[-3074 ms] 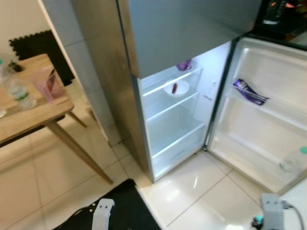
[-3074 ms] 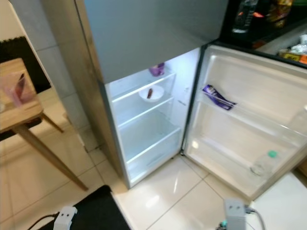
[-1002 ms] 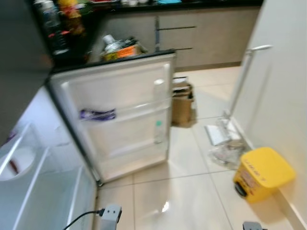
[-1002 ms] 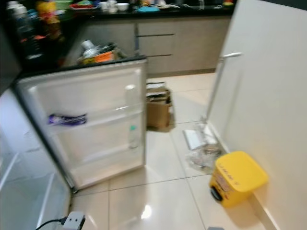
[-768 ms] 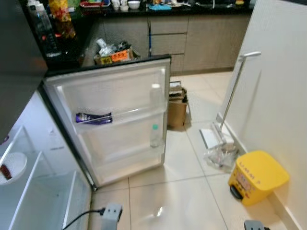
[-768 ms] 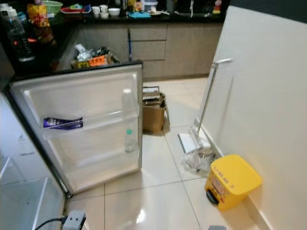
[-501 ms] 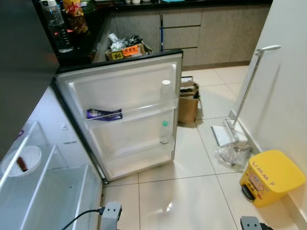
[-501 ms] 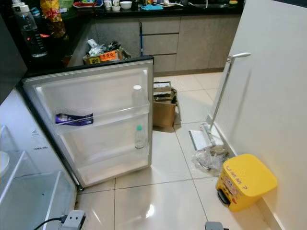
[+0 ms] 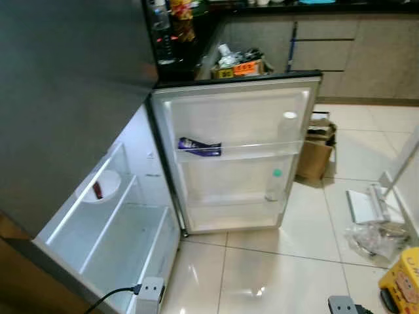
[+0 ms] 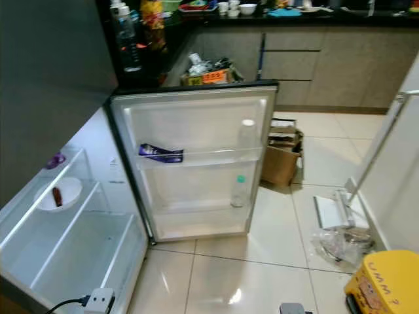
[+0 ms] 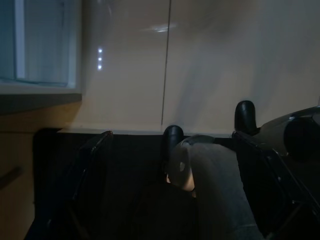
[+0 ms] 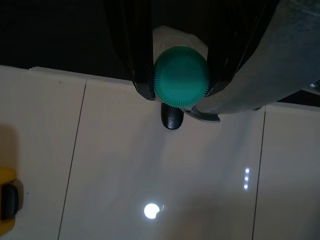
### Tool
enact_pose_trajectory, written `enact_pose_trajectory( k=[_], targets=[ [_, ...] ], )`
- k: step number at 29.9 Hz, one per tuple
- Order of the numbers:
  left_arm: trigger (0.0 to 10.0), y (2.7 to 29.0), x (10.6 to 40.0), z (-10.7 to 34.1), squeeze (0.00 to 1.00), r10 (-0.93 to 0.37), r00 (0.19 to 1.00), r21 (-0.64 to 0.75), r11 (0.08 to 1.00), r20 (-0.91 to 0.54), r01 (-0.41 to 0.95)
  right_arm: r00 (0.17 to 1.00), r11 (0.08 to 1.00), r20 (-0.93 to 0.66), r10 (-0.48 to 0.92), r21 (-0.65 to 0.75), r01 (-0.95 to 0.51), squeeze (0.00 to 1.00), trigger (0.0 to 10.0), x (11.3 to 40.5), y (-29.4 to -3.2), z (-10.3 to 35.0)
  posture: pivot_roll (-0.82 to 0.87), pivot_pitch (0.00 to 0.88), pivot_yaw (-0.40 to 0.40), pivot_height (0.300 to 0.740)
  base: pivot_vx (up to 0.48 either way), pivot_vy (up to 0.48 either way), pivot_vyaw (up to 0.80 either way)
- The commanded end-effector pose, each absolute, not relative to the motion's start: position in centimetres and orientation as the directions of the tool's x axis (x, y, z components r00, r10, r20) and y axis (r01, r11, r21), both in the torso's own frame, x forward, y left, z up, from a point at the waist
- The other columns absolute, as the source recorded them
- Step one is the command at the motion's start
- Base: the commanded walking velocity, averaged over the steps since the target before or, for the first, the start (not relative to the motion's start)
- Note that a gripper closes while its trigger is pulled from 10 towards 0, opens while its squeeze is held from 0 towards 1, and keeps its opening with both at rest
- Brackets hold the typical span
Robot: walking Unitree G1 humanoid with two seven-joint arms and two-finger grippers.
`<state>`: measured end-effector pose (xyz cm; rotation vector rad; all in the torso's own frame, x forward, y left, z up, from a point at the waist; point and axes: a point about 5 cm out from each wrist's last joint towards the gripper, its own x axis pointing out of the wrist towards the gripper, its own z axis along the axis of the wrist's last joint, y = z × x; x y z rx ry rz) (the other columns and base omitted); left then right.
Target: Restocking fridge
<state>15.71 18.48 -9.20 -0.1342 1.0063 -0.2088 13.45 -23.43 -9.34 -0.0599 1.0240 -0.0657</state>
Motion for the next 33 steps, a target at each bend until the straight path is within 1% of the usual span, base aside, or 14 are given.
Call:
enact_pose_trajectory(
  k=[1,18,33],
  targets=[
    [10.0,18.59,15.54,-9.28,0.00,-0.228,0.507,-0.195,0.974,-0.831,0.118,0.515,0.996,-0.852,-0.093,-0.089,0.031,0.00,10.0,13.22,-23.53,-9.39,-0.04,0.000,0.022,0.740,0.000,0.000,0.00],
    [10.0,18.17,16.00,-9.16,0.00,-0.234,0.516,-0.207,0.972,-0.824,0.111,0.506,0.993,-0.857,-0.098,-0.120,-0.011,0.00,10.0,13.25,-23.87,-9.31,-0.05,0.000,0.011,0.740,0.000,0.000,0.00],
    [10.0,18.00,15.73,-9.28,0.00,-0.242,0.508,-0.215,0.970,-0.827,0.111,0.501,0.994,-0.860,-0.092,-0.111,-0.009,0.00,10.0,13.06,-23.59,-9.45,-0.05,0.000,0.012,0.740,0.265,0.000,0.00]
  ],
)
